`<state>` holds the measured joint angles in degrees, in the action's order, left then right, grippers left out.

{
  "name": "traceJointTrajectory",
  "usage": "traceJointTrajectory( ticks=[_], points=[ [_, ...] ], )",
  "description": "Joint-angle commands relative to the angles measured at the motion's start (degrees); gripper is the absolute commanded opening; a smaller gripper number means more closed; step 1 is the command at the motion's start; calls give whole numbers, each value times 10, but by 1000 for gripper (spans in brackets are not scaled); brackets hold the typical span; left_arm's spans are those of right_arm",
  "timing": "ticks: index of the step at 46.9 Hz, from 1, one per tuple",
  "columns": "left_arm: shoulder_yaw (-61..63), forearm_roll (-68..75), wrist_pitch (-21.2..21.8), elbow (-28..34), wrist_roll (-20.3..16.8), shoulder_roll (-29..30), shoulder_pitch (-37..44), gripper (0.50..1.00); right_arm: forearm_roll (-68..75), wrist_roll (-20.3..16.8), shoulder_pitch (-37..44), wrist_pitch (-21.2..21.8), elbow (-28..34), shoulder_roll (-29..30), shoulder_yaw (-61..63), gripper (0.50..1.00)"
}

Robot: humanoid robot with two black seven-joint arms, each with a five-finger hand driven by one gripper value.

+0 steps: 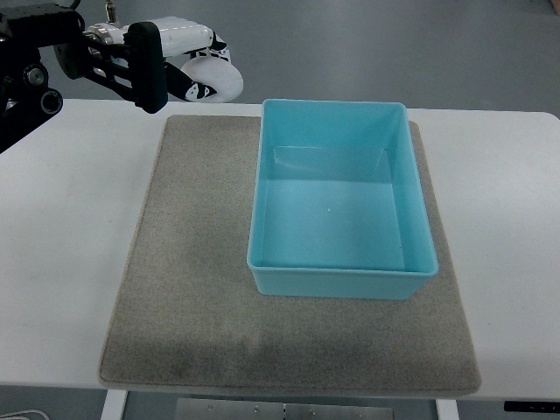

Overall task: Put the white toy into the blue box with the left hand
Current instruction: 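Carry the bunny toy over the blue box and open the left hand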

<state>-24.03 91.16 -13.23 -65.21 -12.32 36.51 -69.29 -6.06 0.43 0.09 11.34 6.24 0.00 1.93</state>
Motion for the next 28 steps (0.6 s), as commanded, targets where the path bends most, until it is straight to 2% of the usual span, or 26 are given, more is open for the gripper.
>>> traceJointTrajectory(
  ticks=[1,10,24,25,27,28],
  points=[
    [2,0,0,-23,0,-5,-10,500,0,0,0,0,0,0,0,936],
    [10,-1,-5,-72,0,-34,-14,500,0,0,0,0,0,0,0,936],
    [60,1,-6,-75,1,-86,0,500,0,0,0,0,0,0,0,936],
    [60,1,-6,-75,1,-90,4,527,0,0,0,0,0,0,0,936],
    [60,1,-6,-75,1,-95,10,655,0,0,0,0,0,0,0,936],
    [60,1,-6,-75,1,-98,13,734,0,0,0,0,0,0,0,936]
  ],
)
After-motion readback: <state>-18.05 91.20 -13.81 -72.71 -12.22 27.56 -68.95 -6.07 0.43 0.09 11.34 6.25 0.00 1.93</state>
